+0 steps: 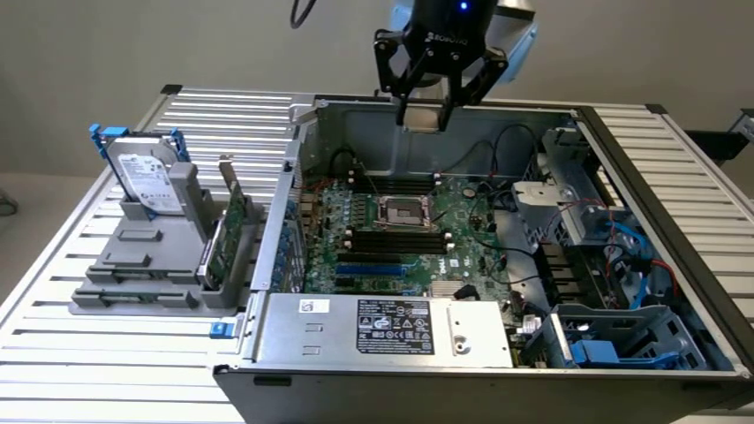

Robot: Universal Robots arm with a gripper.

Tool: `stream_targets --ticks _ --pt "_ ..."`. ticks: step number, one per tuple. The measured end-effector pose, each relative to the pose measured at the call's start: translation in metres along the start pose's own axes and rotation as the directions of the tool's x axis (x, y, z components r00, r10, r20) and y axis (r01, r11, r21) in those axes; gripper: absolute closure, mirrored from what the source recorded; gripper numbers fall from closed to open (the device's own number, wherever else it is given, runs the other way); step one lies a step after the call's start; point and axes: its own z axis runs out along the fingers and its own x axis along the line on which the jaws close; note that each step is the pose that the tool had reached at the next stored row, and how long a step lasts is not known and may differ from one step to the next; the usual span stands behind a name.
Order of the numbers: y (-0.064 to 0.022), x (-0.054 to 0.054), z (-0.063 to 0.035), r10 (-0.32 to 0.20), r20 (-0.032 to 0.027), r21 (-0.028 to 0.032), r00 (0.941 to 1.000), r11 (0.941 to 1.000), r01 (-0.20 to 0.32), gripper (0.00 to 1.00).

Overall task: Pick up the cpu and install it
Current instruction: 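Pick up the cpu and move it towards the insertion slot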

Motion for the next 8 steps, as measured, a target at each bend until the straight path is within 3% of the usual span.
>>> stream_targets --ticks 8 --pt "0.0129 -0.002 0.0138 -0.002 0.0053 -0.0001 1.0000 1.0000 0.002 0.45"
